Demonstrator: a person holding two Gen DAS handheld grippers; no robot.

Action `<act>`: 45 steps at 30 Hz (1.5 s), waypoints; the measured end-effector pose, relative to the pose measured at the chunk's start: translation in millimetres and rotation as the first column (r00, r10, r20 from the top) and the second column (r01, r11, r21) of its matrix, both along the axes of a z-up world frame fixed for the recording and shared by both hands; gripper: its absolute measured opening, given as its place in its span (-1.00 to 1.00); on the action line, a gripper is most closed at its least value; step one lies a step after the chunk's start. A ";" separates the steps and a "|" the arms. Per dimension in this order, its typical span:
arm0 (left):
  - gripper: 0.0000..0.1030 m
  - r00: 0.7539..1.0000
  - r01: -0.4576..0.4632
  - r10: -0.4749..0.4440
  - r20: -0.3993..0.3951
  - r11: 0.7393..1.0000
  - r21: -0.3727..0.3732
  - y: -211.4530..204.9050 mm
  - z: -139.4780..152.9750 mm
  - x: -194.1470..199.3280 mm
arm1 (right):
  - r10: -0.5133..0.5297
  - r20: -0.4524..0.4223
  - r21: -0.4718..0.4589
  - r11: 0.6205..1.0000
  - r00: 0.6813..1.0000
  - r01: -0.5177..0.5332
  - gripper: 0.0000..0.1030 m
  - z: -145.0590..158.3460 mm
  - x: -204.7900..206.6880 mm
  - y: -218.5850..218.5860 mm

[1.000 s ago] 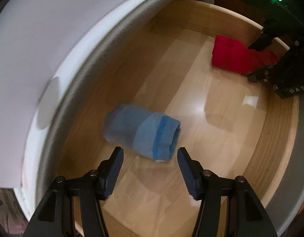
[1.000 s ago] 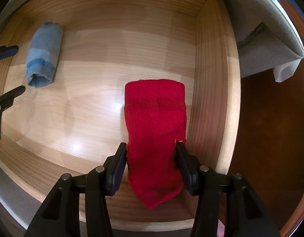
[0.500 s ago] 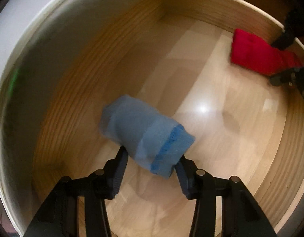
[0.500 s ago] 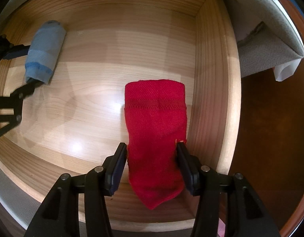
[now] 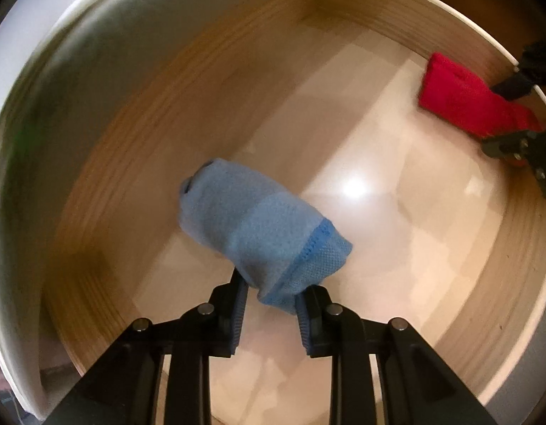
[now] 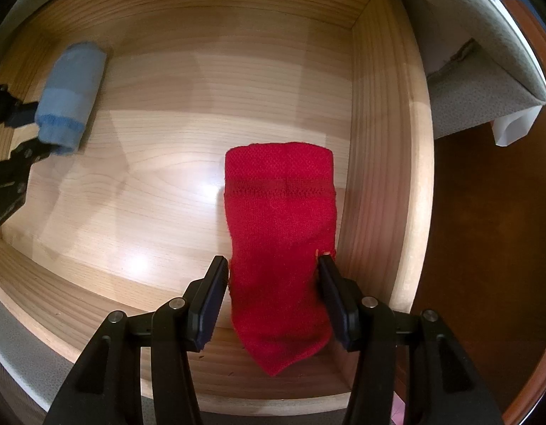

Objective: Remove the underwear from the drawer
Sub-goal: 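Lift the light blue sock from the drawer with the left gripper while the right holds the red sock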

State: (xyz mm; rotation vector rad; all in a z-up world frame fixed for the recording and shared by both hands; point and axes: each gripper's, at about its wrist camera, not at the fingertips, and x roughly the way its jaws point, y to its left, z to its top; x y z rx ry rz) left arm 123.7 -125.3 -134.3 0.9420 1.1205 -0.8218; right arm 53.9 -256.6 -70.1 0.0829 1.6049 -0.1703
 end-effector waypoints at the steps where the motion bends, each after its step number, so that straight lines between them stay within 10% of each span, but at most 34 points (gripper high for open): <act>1: -0.51 1.000 0.000 0.000 -0.012 1.000 0.004 0.1 0.6 -2.2 | 0.000 0.000 0.000 1.000 1.000 0.000 -0.03 -0.3 0.1 0.4; 13: -0.51 0.985 -0.048 0.073 -0.157 0.986 0.160 6.6 -7.9 -14.6 | 0.004 0.000 0.004 1.000 1.000 -0.004 -0.01 -2.5 1.9 3.1; 23: -0.50 0.928 -0.268 0.315 -0.200 0.935 0.233 18.0 -13.5 13.6 | 0.004 0.006 0.012 1.000 1.000 -0.004 0.00 -13.1 1.2 4.6; 30: 0.05 0.803 -0.475 0.519 -0.293 0.854 0.213 46.9 -5.3 31.3 | 0.005 0.011 0.021 1.000 1.000 -0.006 0.02 -19.2 -1.3 0.9; 45: 0.08 0.599 -0.752 0.720 -0.349 0.656 0.062 54.9 23.7 52.1 | 0.010 0.015 0.028 1.000 1.000 -0.011 0.05 -24.5 -4.6 -4.8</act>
